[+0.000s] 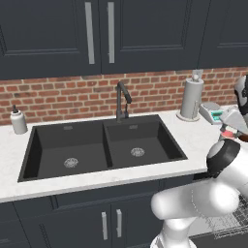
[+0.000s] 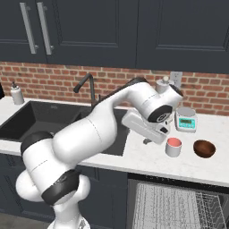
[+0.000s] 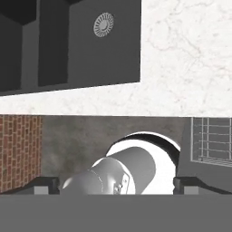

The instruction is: Pick up the cup and bowl from the counter, place them in the dishwasher, and close the dishwasher door.

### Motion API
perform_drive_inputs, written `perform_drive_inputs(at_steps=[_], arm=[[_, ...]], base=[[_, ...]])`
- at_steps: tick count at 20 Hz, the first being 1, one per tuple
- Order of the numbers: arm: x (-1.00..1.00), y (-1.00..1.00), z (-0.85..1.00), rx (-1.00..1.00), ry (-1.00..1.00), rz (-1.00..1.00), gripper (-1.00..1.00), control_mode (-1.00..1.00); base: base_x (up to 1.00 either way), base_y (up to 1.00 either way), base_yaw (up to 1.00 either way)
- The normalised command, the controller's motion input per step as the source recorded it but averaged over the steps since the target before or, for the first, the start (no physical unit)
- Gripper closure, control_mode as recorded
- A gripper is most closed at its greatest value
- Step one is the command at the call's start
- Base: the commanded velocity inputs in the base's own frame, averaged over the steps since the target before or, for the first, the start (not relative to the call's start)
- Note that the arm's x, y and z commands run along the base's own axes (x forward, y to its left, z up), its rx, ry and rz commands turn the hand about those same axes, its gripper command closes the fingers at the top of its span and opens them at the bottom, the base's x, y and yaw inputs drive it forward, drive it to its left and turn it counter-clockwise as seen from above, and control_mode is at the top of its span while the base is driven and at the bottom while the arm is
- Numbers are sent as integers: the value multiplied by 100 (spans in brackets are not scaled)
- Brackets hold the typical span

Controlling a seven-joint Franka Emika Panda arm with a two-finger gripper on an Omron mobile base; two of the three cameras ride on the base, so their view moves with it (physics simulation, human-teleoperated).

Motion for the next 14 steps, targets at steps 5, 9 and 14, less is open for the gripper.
perform_drive_inputs(at_steps=[5,9,14], arm=[[0,0,-41,-1,0,0,-100,-100],[0,0,-34,-4,0,0,-100,-100],[3,0,-32,-7,-5,0,-100,-100]], base=[[0,0,0],[0,0,0],[0,0,0]])
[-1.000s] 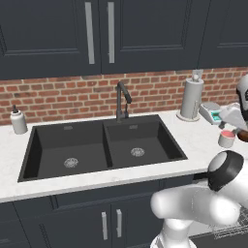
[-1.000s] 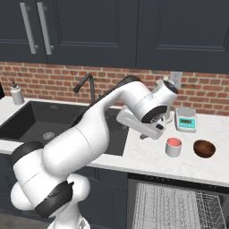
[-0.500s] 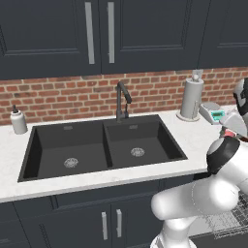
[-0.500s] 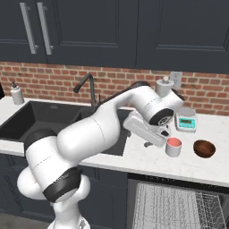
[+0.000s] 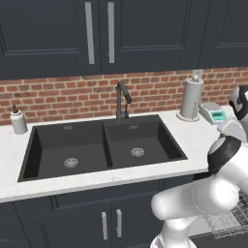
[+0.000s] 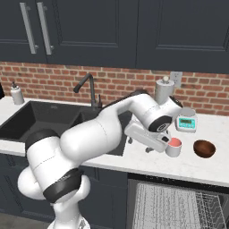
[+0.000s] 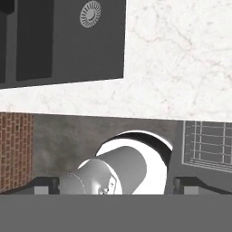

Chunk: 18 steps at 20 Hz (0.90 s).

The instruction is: Pick up the cup and bowl from the counter, place them in the dishwasher, and close the dishwasher door.

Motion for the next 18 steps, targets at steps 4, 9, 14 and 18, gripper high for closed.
perform_drive_inputs(at_steps=[4,9,14,18], arm=[[9,0,-22,-6,-5,0,-100,-100],[16,0,-5,-3,-1,0,-100,-100],[24,0,0,-1,-2,0,-100,-100],[36,-12,0,0,-5,3,-100,-100]], base=[[0,0,0],[0,0,0],[0,0,0],[0,0,0]])
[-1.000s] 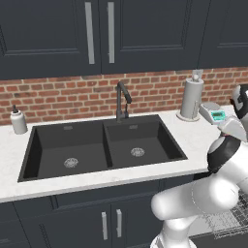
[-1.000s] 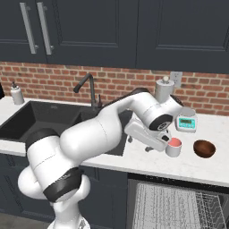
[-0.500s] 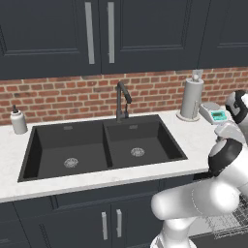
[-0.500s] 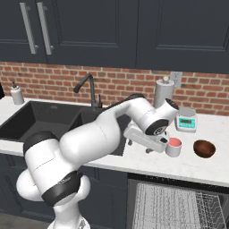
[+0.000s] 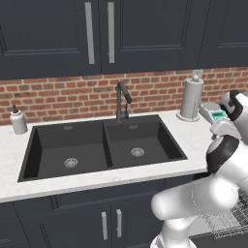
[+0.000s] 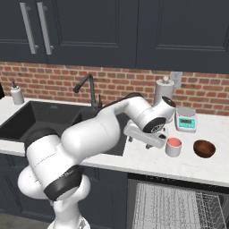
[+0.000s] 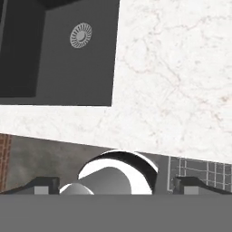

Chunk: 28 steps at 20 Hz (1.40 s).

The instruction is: Pick up the cup and bowl from the counter, place them in the dishwasher, and close the dishwasher door.

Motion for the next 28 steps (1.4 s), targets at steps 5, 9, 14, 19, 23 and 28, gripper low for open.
perform_drive_inputs(at_steps=[5,9,14,19,23,28], arm=[[45,-18,0,0,-3,7,-100,-100],[61,-17,-7,0,0,12,-100,-100],[51,-17,-1,-5,4,9,-100,-100],[4,-22,2,-4,5,11,-100,-100],[-17,-15,3,-2,17,10,-100,-100],[-18,0,15,-3,18,14,-100,-100]], base=[[0,0,0],[0,0,0],[0,0,0],[0,0,0],[0,0,0],[0,0,0]])
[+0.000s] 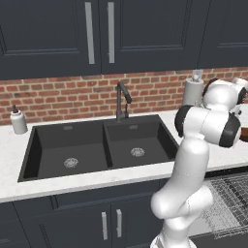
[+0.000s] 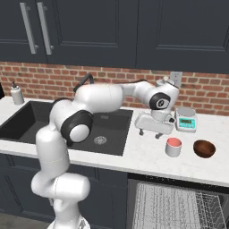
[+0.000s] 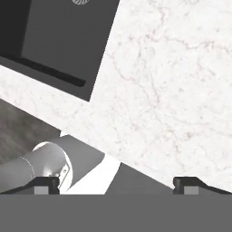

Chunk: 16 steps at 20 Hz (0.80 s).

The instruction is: Pick up the cup and bowl from the counter, place them in the dishwasher, and close the dishwasher door.

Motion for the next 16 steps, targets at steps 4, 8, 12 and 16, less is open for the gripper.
perform_drive_inputs(at_steps=[4,8,12,16], arm=[[0,0,1,-8,18,15,-100,-100],[0,0,-22,-8,5,15,-100,-100],[0,0,-32,-8,-3,12,-100,-100],[0,0,-12,-14,-16,4,-100,-100]], base=[[0,0,0],[0,0,0],[0,0,0],[0,0,0]])
